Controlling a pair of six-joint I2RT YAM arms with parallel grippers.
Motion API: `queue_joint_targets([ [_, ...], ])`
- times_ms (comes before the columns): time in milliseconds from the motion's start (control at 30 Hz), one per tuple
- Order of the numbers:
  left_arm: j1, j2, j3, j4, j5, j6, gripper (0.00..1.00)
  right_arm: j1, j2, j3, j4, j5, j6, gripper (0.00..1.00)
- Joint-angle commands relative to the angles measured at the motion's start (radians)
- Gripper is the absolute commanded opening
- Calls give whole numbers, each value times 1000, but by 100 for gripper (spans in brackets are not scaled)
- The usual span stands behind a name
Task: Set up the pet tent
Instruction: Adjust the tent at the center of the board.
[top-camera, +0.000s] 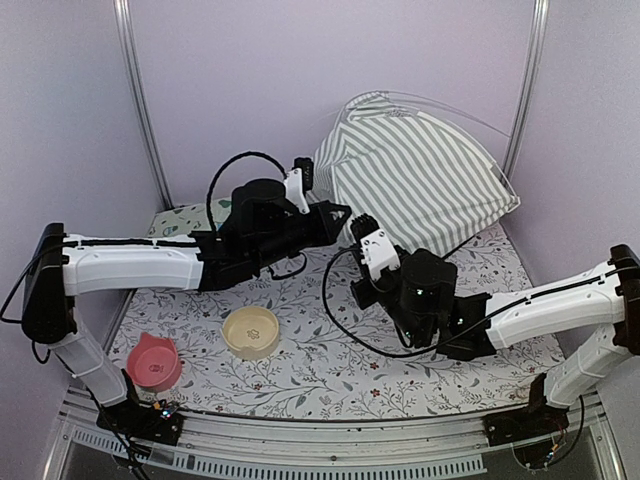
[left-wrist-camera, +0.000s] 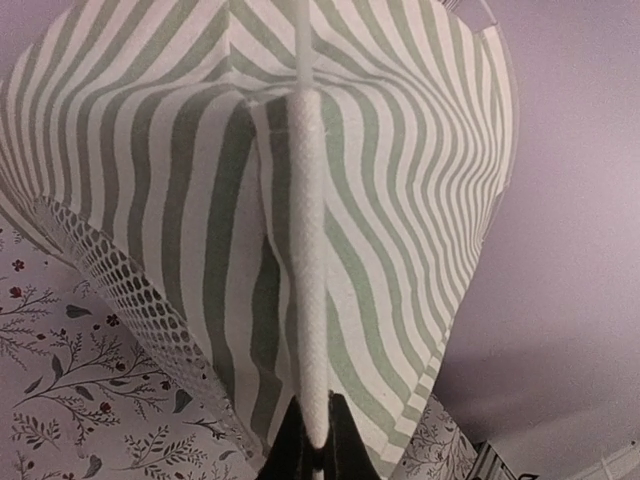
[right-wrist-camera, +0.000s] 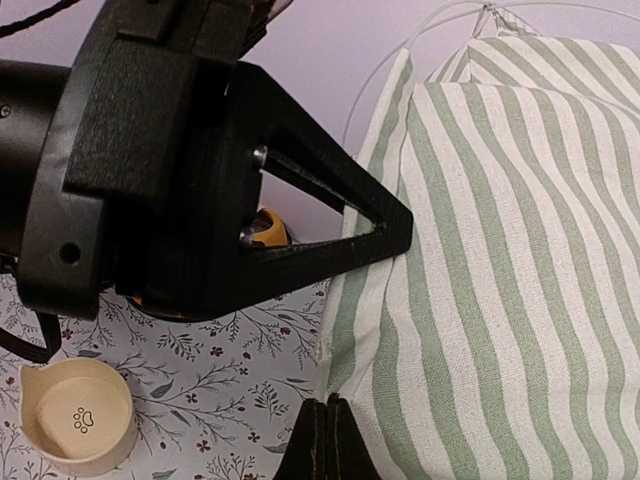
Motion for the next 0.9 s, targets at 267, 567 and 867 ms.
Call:
queue_joint_targets([
  [267, 18, 16, 38, 138, 23, 19, 0, 26, 20, 35, -27, -112, 36, 0],
  [567, 25, 17, -1, 182, 56, -30, 0, 20, -8, 40, -42, -103, 55, 0],
  [867, 59, 92, -5, 205, 30, -22, 0, 21, -92, 14, -30, -132, 63, 0],
])
